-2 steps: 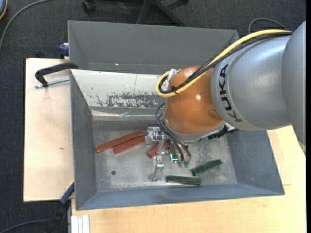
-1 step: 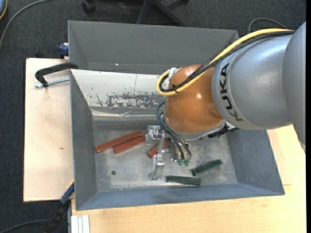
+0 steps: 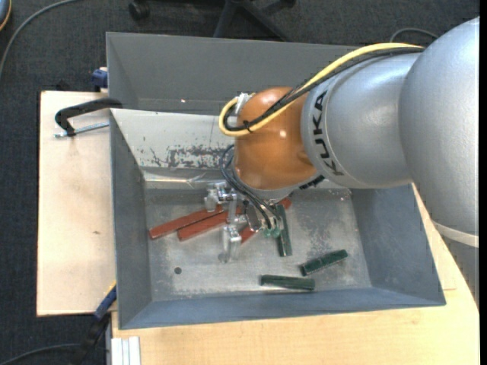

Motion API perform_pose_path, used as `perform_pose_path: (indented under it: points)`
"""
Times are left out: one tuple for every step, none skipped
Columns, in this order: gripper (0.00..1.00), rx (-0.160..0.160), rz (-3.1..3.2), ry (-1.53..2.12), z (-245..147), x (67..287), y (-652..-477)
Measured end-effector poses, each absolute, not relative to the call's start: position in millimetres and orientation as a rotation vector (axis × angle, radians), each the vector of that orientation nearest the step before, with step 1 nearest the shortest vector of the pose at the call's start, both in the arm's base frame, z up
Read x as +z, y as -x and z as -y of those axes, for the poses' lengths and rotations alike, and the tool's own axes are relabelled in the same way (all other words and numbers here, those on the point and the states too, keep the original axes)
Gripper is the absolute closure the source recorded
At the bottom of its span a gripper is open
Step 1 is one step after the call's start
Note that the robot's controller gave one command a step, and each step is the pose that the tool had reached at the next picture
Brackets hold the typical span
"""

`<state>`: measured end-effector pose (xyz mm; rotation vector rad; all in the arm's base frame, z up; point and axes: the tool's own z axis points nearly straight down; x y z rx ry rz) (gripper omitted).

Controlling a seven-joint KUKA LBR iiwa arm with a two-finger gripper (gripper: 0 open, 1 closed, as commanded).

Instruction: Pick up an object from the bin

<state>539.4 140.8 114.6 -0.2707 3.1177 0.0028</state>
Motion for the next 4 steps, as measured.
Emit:
perform_pose_path:
  points:
    - [0.00,0.002,-3.127,0.294,-175.5,117.8,-557.5]
    - [0.00,0.007,-3.131,0.165,-184.4,133.3,-559.6]
    - [0.00,0.003,-3.117,0.341,-158.0,82.2,-576.7]
    - [1.00,0.002,-3.116,0.337,-147.4,71.9,-593.7]
